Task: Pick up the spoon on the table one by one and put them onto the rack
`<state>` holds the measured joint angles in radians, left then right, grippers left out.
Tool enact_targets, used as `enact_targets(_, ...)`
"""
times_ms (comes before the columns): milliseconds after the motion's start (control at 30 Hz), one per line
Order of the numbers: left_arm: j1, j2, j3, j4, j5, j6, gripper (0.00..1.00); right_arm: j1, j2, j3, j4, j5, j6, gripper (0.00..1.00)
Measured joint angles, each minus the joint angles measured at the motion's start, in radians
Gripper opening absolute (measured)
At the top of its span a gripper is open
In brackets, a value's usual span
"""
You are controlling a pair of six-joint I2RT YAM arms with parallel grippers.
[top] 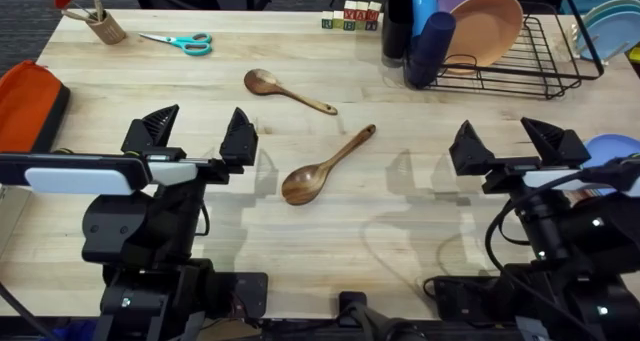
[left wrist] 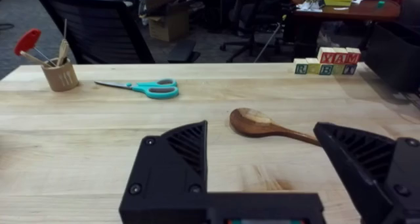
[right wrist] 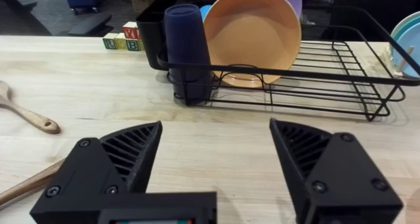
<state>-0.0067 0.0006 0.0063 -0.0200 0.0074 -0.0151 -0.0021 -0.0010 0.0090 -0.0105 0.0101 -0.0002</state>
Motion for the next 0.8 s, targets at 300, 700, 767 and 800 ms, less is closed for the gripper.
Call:
enact_targets(300,0.0,0.0,0.0,0.0,-0.001,0.0,0.994,0.0,0.0,0.0,-0.005,0.015,0.001,0.995)
enact_targets(700,0.0,0.087,0.24,-0.249,-0.001,0.0,0.993,0.0,0.114,0.189,-0.279,0.012,0.011,0.996)
enact_targets(767,0.0,0.148,0.322,-0.288,-0.001,0.0,0.993,0.0,0.168,0.273,-0.329,0.012,0.008,0.996)
enact_targets(800,0.0,0.182,0.362,-0.305,-0.001,0.0,0.993,0.0,0.198,0.316,-0.35,0.012,0.007,0.996)
